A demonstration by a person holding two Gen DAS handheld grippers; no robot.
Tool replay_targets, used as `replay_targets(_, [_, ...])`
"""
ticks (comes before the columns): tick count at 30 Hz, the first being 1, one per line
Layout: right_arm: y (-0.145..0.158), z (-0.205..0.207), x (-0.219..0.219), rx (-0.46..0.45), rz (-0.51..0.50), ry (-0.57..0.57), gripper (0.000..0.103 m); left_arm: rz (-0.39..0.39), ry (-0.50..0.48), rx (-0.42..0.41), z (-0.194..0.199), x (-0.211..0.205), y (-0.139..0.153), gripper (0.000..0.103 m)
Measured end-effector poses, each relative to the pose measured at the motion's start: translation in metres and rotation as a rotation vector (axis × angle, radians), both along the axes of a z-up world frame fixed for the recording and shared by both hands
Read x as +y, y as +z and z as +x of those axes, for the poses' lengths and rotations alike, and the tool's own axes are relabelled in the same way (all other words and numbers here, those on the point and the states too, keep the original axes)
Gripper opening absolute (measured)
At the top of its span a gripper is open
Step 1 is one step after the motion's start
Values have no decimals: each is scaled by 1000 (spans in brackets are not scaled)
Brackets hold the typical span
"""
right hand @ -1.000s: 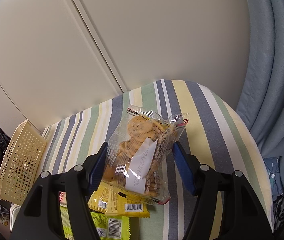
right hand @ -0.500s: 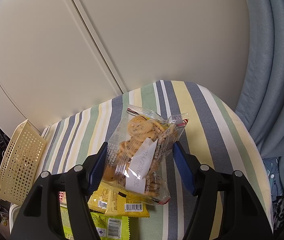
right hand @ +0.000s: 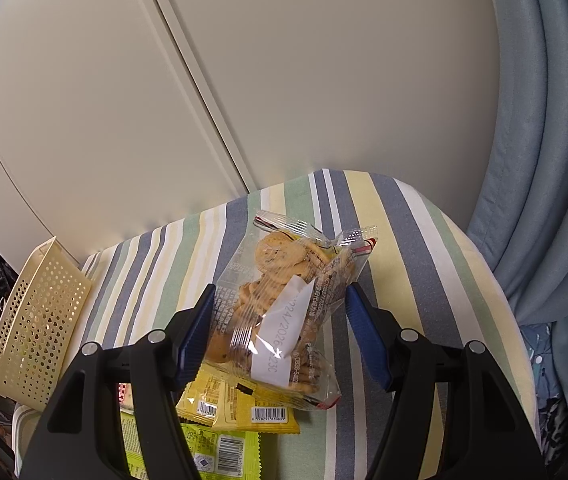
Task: Organize snacks
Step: 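Carry the clear cookie bag into the basket and release it with the right gripper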
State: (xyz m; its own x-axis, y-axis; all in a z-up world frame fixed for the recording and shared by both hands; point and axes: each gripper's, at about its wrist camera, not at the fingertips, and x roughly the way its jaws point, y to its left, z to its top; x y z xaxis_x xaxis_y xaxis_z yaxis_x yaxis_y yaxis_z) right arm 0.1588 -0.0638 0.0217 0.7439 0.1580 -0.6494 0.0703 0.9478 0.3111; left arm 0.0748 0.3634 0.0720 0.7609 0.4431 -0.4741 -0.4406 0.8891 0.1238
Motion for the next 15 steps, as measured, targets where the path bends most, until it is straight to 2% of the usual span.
replay_targets(9, [27,-10,17,-55,-23,33,64,4,-21,-4,-3,-2,-5,100])
replay_targets(15, [59,-14,59,-105,-60,112,64,-15,-29,-27,-9,0,-3,100])
